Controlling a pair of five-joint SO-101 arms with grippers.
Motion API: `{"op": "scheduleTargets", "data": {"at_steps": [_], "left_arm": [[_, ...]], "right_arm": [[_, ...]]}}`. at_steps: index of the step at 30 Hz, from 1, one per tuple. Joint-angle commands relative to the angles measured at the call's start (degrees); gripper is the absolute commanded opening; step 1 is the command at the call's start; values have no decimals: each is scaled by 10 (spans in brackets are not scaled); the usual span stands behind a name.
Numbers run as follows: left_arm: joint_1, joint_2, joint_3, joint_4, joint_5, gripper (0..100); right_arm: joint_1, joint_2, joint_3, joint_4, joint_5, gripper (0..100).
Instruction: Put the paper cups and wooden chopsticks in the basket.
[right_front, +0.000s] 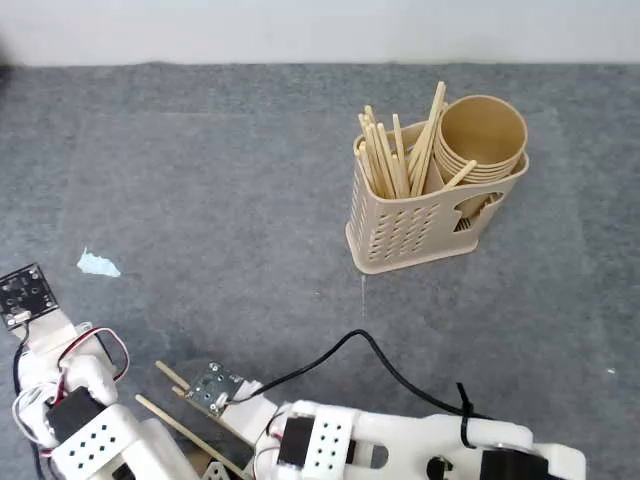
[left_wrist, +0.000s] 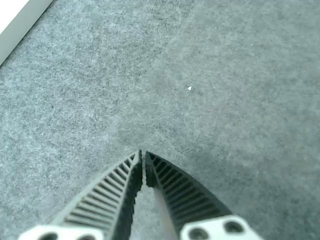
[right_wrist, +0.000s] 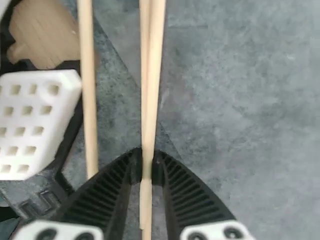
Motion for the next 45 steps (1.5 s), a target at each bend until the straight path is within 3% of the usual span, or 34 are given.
{"op": "scheduleTargets", "data": {"at_steps": [1,6,13,27,33,40,45], "left_arm": [[2,-6,-2,-13,3,13],[2,-6,-2,-13,3,13],[2,-6,-1,-13,3,13],[2,-6,-1,-13,3,13],[2,-6,-1,-11,3,13],[2,-6,0,-11,3,13],[3,-6,0,-11,3,13]], "right_arm": [[51,-10,-13,10,38,8],[101,-28,-51,80,62,8],[153,-171,-104,190,91,8],[334,-367,-237,280,182,8],[431,-372,-309,218,221,8],[556,-371,-328,0,244,8],[606,-369,-309,-145,241,8]]}}
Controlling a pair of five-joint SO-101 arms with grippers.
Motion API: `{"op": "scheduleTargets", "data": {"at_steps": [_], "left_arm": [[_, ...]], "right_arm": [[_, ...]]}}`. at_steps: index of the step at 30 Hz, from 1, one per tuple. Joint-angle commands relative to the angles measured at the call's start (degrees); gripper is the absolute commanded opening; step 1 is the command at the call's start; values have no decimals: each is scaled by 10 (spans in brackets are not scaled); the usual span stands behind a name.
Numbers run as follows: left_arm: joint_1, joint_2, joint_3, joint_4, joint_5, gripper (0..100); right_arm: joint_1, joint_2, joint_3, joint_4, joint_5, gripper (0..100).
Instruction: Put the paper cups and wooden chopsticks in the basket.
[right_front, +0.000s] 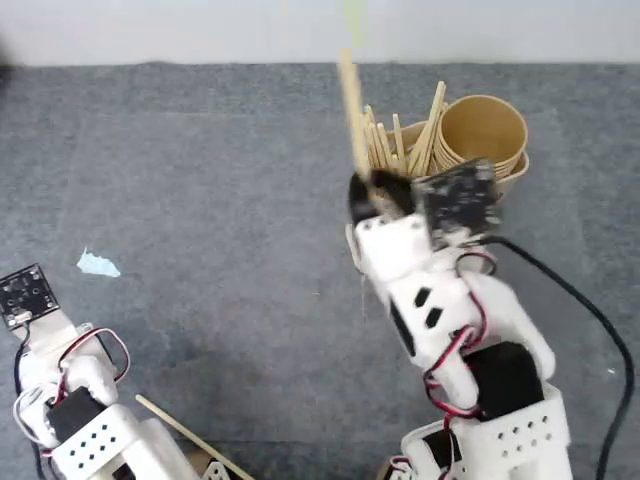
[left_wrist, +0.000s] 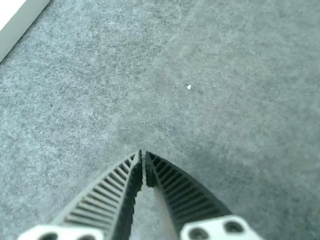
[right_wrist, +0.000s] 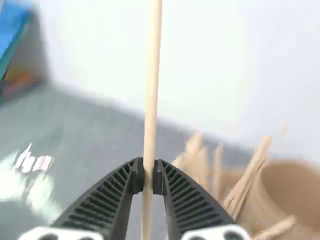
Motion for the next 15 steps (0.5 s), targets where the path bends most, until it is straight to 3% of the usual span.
{"op": "scheduleTargets", "data": {"at_steps": [1,9,15], "left_arm": [[4,-7,-5,-11,3,13],[4,-7,-5,-11,3,13],[4,-7,-5,-11,3,13]], "right_arm": [[32,-7,0,-122,5,8],[75,-7,214,-406,26,7],[82,-2,283,-451,36,7]]}}
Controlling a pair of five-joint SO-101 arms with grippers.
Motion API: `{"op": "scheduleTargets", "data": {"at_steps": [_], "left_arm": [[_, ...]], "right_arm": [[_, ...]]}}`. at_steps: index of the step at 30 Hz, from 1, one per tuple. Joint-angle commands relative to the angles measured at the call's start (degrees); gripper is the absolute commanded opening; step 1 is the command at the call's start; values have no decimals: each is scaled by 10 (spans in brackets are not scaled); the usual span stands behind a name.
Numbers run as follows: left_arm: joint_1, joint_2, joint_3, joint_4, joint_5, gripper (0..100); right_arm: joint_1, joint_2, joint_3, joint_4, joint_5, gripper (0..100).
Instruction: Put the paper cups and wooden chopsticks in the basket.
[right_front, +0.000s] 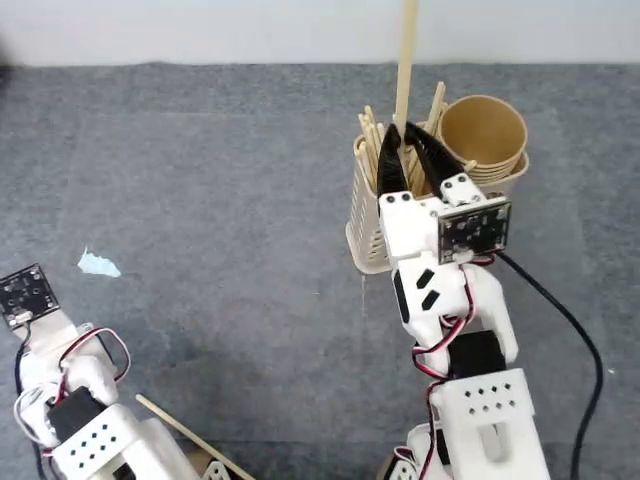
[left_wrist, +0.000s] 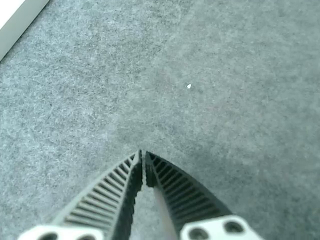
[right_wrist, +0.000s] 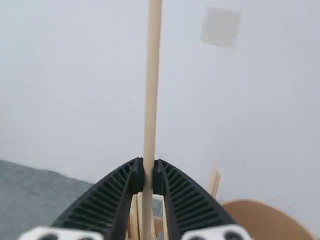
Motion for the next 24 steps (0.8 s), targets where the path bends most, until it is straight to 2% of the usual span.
{"op": "scheduleTargets", "data": {"at_steps": [1,8,14,19,24], "left_arm": [[4,-7,-5,-11,3,13],[4,-7,0,-12,3,13],[4,-7,2,-13,2,13],[4,-7,2,-13,2,13],[4,-7,2,-13,2,13]], "right_arm": [[7,6,5,-22,8,7],[15,108,-10,-36,4,23],[21,131,-18,-23,5,171],[19,87,-76,109,-7,154],[4,33,-171,303,-44,151]]}}
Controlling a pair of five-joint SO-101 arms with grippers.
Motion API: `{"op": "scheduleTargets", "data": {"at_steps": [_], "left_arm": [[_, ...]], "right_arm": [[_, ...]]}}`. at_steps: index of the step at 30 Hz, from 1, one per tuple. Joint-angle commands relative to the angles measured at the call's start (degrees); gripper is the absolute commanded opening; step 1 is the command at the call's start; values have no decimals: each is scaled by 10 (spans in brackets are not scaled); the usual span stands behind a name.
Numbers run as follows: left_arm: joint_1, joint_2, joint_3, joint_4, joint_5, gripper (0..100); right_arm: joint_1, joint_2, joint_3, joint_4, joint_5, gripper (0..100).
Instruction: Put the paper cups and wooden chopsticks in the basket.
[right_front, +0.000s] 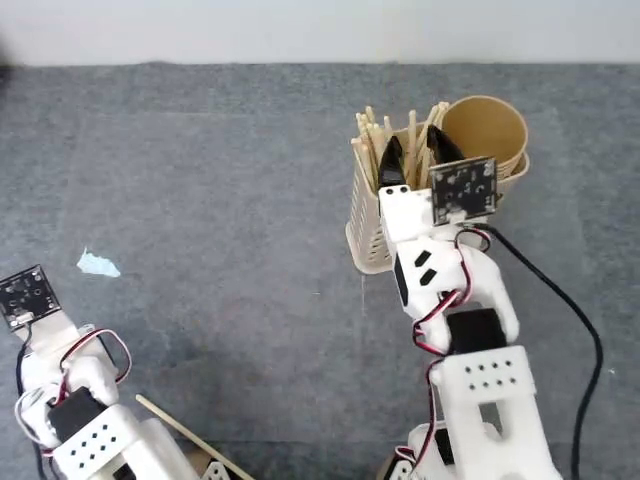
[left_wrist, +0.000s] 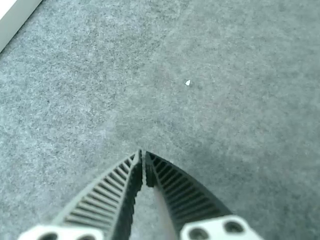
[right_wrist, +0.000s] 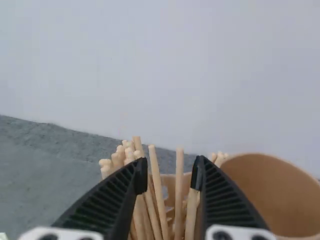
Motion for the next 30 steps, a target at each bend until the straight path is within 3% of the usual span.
{"op": "scheduleTargets", "data": {"at_steps": [1,7,15,24,30], "left_arm": [[4,-7,-4,-13,2,13],[4,-7,-4,-13,2,13],[4,-7,-4,-13,2,13],[4,-7,-4,-13,2,13],[4,-7,-4,-13,2,13]], "right_arm": [[-21,-36,-84,153,-16,151],[-107,-40,-144,396,-17,151],[-242,-41,-146,596,-73,151],[-297,-46,-157,640,-100,151],[-208,-40,-170,597,-49,151]]}}
